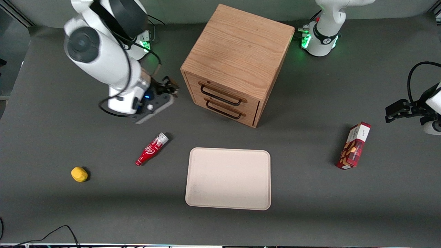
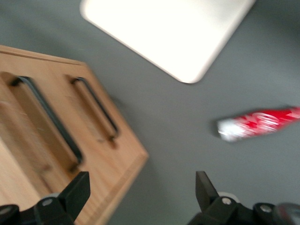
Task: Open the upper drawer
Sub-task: 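Move the right gripper to the upper drawer's black handle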
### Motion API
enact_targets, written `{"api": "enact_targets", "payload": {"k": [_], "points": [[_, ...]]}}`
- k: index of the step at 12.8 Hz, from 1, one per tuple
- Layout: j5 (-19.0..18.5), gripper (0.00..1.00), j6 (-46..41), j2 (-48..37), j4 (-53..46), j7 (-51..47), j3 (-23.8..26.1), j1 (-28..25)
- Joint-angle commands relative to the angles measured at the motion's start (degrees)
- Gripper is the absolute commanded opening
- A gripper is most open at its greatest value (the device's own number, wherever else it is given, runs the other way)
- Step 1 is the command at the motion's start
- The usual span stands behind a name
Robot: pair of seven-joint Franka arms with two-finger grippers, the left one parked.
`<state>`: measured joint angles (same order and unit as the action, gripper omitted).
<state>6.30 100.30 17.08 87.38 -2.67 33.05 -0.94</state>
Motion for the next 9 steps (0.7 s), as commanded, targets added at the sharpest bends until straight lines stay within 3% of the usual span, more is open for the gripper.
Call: {"api": "enact_targets", "payload": {"k": [1, 3, 9], "points": [[6.17, 1.0, 3.39, 5.23, -2.39, -0.49, 0.96, -0.82], [6.27, 1.0, 6.91, 7.95, -2.04, -0.49, 3.85, -1.17], [5.83, 1.0, 16.13, 13.5, 1.73, 0.21, 5.18, -3.81]]}}
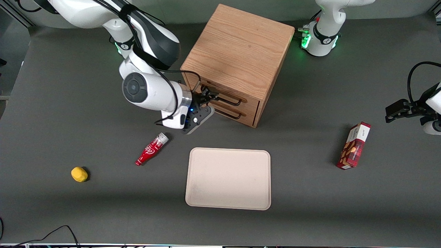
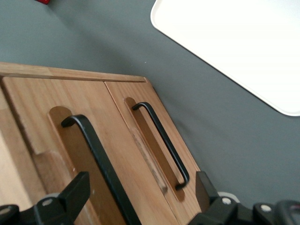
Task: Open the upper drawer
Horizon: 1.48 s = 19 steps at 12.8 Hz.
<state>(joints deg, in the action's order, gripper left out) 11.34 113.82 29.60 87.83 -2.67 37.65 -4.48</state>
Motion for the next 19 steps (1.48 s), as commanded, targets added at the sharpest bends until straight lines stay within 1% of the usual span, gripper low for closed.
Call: {"api": "enact_targets", "payload": {"k": [1, 4, 6, 9, 11, 14, 17, 19], "points": [[0.79, 1.0, 4.2, 0.98, 2.6, 0.2, 1.54, -0.27], [0.79, 1.0, 5.44, 1.25, 4.71, 0.99, 1.81, -0.18], [0.79, 1.0, 5.53, 1.07, 5.77, 1.26, 2.95, 0.61], [0.09, 1.0, 5.71, 0.28, 5.95, 4.68, 2.61, 1.13], [-3.76, 1.0, 5.97, 0.01, 5.95, 4.78, 2.6, 1.4], [-4.83, 1.0, 8.51, 0.01, 5.95, 4.78, 2.34, 1.4], [-8.08, 1.0, 9.93, 0.01, 5.42, 4.78, 1.82, 1.75], [-11.58, 1.0, 10.01, 0.63, 4.55, 4.95, 1.55, 2.98]]}}
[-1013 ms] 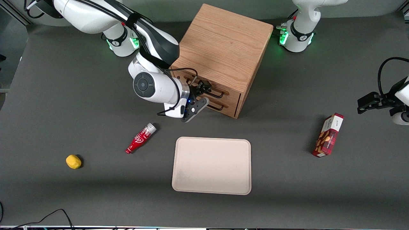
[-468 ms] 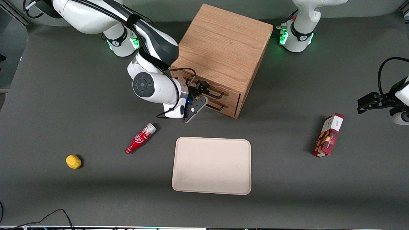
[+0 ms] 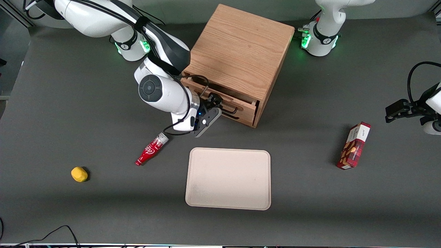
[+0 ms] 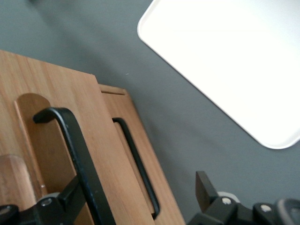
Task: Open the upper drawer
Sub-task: 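Pull the handle outward with the right gripper, sliding the drawer open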
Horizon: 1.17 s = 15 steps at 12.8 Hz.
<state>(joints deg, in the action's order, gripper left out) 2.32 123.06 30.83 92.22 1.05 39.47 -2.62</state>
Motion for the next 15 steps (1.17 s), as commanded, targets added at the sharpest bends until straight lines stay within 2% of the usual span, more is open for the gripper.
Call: {"api": "enact_targets", "payload": {"k": [1, 7, 15], "points": [[-3.28, 1.0, 0.78, -0.42, -0.11, 1.32, -0.71, 1.47], [-3.11, 1.0, 0.69, 0.1, -4.5, 8.17, -6.94, 1.48], [-3.2, 1.0, 0.43, 1.33, -7.4, 11.42, -10.73, 1.39]]}}
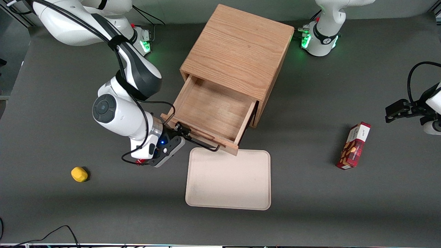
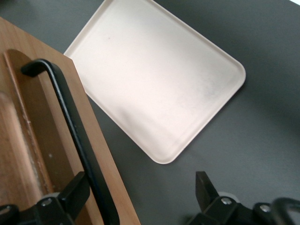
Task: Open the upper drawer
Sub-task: 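Pull the handle outward with the right gripper, sliding the drawer open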
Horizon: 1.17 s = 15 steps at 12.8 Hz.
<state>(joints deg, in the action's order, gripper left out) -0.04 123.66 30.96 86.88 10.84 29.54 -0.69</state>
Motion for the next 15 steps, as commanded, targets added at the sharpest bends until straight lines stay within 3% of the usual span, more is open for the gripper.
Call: {"api": "enact_targets", "payload": {"k": [1, 8, 11, 13, 15], "points": [[-0.83, 1.0, -0.17, 1.82, -2.67, 2.16, -0.89, -0.45], [0.22, 1.0, -0.79, 2.71, -4.96, 2.52, -2.65, -0.54], [3.28, 1.0, -4.55, 0.78, -5.57, -6.24, -2.12, -0.8], [7.32, 1.0, -9.64, -0.37, -8.38, -12.14, -1.95, -0.89], [8.74, 1.0, -15.69, -3.08, -10.32, -13.57, -2.29, -0.45]]}}
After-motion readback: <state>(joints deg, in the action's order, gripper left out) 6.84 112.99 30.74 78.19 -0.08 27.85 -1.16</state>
